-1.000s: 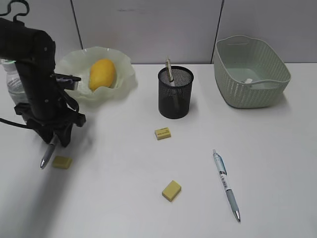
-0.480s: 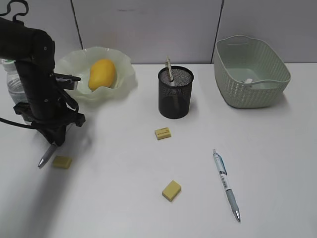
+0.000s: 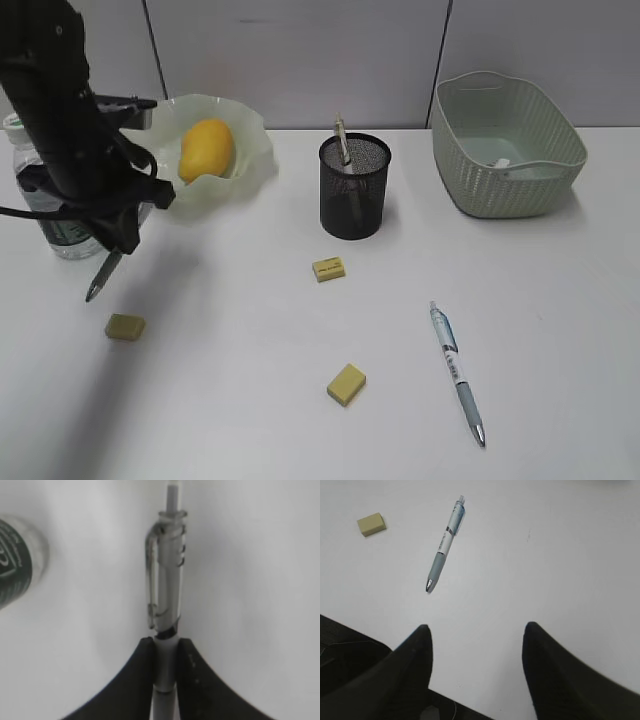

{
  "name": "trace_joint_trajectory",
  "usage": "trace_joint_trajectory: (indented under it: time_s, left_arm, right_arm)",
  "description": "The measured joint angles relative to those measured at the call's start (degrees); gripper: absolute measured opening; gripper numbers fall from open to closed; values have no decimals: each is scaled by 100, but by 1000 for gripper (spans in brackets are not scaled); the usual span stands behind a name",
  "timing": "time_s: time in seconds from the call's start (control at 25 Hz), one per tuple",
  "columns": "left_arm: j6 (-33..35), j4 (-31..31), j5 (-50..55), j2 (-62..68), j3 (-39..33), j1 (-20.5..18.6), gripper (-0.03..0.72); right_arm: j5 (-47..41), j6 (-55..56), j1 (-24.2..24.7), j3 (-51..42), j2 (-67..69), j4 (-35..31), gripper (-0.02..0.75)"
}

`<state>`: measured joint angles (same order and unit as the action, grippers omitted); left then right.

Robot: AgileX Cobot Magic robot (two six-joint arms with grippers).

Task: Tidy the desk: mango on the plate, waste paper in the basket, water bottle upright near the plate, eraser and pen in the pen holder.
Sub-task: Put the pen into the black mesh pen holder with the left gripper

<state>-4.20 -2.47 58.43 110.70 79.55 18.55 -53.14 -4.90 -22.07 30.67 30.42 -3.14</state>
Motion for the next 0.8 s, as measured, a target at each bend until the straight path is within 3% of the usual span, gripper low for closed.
trace_joint_trajectory:
  time_s: [0.36,0.6,0.8]
  left_arm:
    - [0,-785,-1106,-1081,-5,497,100]
    - [0,-1374,-2690,-1195,-5,826,100]
    - [0,-1353,-4192,-1195,-5,1325,100]
  right_arm:
    - [6,0,0,0,0,0,459]
    - [6,0,0,0,0,0,459]
    - [11,0,0,0,0,0,459]
